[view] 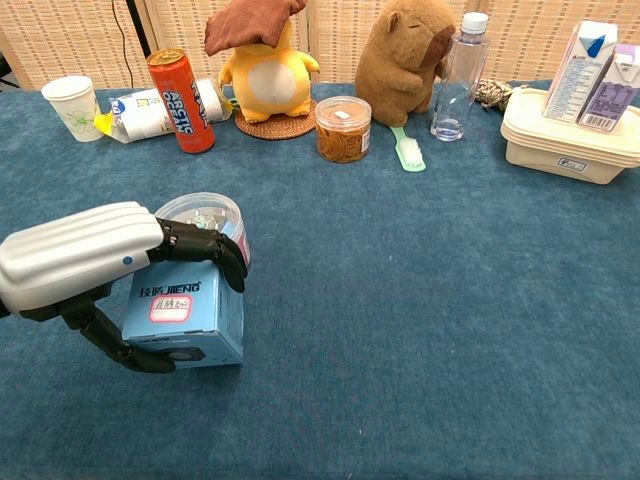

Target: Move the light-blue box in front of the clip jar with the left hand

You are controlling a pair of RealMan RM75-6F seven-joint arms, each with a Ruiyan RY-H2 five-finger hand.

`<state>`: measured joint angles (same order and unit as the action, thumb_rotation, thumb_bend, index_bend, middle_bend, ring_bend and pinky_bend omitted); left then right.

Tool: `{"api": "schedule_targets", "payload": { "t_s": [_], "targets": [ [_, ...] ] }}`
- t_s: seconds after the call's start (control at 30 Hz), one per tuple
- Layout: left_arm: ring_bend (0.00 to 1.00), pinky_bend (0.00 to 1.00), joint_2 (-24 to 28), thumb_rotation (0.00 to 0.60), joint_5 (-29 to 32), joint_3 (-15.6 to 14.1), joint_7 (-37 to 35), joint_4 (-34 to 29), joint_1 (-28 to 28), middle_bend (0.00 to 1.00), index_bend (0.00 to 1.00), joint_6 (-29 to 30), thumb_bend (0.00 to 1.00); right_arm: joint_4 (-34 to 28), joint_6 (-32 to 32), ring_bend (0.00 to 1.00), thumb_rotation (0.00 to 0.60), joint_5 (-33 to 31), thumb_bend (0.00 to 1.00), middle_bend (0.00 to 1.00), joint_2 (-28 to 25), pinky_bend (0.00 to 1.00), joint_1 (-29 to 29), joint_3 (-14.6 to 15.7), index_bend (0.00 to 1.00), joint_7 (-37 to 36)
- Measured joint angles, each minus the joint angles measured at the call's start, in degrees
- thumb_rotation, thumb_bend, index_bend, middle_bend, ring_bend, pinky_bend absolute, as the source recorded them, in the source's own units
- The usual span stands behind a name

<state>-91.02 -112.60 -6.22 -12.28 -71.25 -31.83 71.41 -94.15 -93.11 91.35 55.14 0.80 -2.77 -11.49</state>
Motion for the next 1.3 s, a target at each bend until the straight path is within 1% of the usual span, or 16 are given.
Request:
{"api": "schedule_targets", "payload": {
  "t_s": [0.1,0.17,0.23,0.3,0.33,0.4,0.43,0.5,0.8,1.0,1.13,1.3],
  "targets": [
    [0.29,0.52,-1.09,0.600,0.35,-0.41,-0.68,1.76,0.03,0.28,0.37,0.32,0.09,-0.10,-0.14,0.00,0.600,-0.07,0.00,0.00,-0.01,0.00,0.07,-0.05,0.00,0.07],
    [0.25,0.45,-1.62,0.600,0.44,-0.65,-0.96,2.86,0.06,0.27,0.35,0.94,0.09,-0.13,-0.37,0.00,0.600,-0.06,0.00,0.00,-0.01,0.00,0.14,-0.10,0.00,0.08],
    [0.15,0.31,-1.96,0.600,0.52,-0.96,-1.15,3.60,0.14,0.21,0.31,1.57,0.09,-0.15,-0.47,0.00,0.600,-0.09,0.00,0.00,0.00,0.00,0.20,-0.14,0.00,0.17],
    [0.06,0.19,-2.06,0.600,0.55,-1.06,-0.62,3.96,0.24,0.11,0.23,1.74,0.09,-0.15,-0.51,0.00,0.600,-0.15,0.00,0.00,0.03,0.00,0.22,-0.18,0.00,0.38],
    [0.02,0.13,-2.16,0.600,0.62,-1.11,0.13,4.24,0.36,0.06,0.15,1.81,0.09,-0.15,-0.54,0.00,0.600,-0.18,0.00,0.00,0.05,0.00,0.23,-0.21,0.00,0.53],
    [0.00,0.05,-2.36,0.600,0.87,-1.19,1.49,4.66,0.61,0.00,0.04,1.86,0.09,-0.16,-0.54,0.00,0.600,-0.19,0.00,0.00,0.08,0.00,0.23,-0.23,0.00,0.69],
    [0.00,0.02,-2.51,0.600,1.16,-1.24,2.34,4.92,0.78,0.00,0.01,1.83,0.09,-0.18,-0.51,0.00,0.600,-0.16,0.00,0.00,0.06,0.00,0.23,-0.20,0.00,0.64],
    [0.00,0.00,-2.79,0.600,1.66,-1.32,3.26,5.20,1.05,0.00,0.00,1.86,0.08,-0.19,-0.53,0.00,0.600,-0.20,0.00,0.00,0.01,0.00,0.26,-0.21,0.00,0.56],
    [0.00,0.00,-2.13,0.600,2.07,-2.63,2.50,4.03,1.31,0.00,0.00,3.16,0.08,-0.32,-0.64,0.00,0.600,-0.40,0.00,0.00,-0.17,0.00,0.37,-0.34,0.00,0.42],
    [0.00,0.00,-0.65,0.600,1.32,-3.09,0.43,2.14,1.34,0.00,0.00,6.46,0.08,-0.48,-0.64,0.00,0.600,-0.54,0.00,0.00,-0.25,0.00,0.43,-0.37,0.00,0.46],
    [0.00,0.00,1.66,0.600,0.56,-3.44,-0.40,-0.58,1.44,0.00,0.00,9.08,0.08,-0.63,-0.66,0.00,0.600,-0.42,0.00,0.00,-0.31,0.00,0.52,-0.28,0.00,0.59],
    [0.00,0.00,5.84,0.600,1.36,-3.57,2.44,-5.94,1.75,0.00,0.00,8.84,0.08,-0.77,-0.78,0.00,0.600,-0.21,0.00,0.00,-0.38,0.00,0.60,-0.20,0.00,0.65]
  ]
}}
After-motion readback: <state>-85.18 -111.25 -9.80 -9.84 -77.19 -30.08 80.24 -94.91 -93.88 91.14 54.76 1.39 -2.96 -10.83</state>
